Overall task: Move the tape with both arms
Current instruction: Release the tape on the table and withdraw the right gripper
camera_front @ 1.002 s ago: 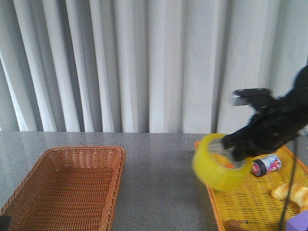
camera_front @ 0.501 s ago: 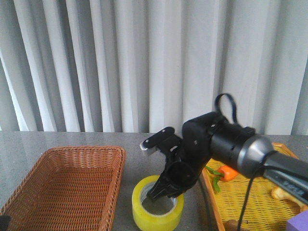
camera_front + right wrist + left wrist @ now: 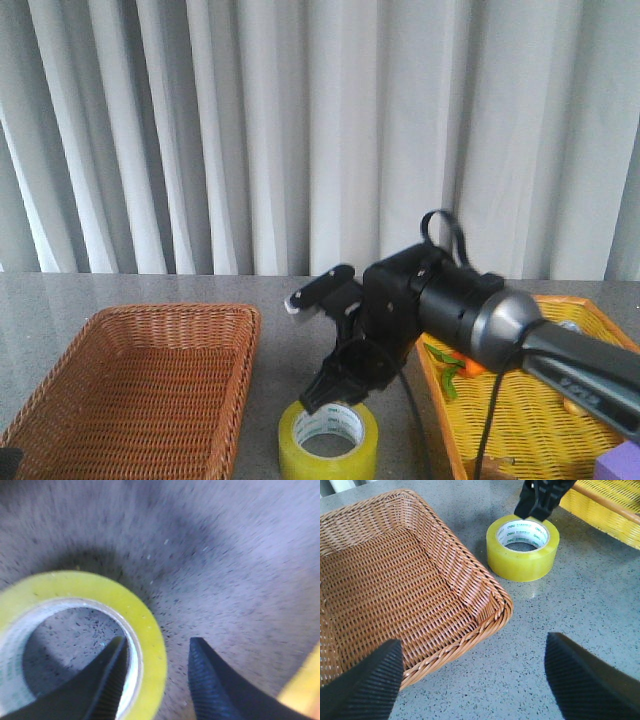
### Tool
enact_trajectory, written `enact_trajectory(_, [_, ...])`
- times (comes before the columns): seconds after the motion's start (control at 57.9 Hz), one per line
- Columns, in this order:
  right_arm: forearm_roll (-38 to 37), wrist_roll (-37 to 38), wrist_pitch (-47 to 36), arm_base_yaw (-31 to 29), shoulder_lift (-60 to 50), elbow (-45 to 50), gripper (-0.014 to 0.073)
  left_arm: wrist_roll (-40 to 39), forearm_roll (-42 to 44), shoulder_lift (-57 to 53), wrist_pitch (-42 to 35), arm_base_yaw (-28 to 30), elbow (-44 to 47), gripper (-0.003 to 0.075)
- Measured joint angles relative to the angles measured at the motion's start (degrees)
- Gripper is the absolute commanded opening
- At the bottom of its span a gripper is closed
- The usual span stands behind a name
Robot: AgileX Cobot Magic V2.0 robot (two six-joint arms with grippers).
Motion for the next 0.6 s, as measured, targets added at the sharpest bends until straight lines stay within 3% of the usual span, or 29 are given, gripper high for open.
enact_trajectory(0.19, [0.0,2.4,3.1,0.0,-10.8,2.9,0.0326,0.0,0.0,0.0,0.0,0.0,0.0,0.0570])
enact_trajectory(0.604, [0.0,8.4,-1.9,0.0,-43.8,32.3,0.0327,0.0,0.0,0.0,0.0,0.0,0.0,0.0570])
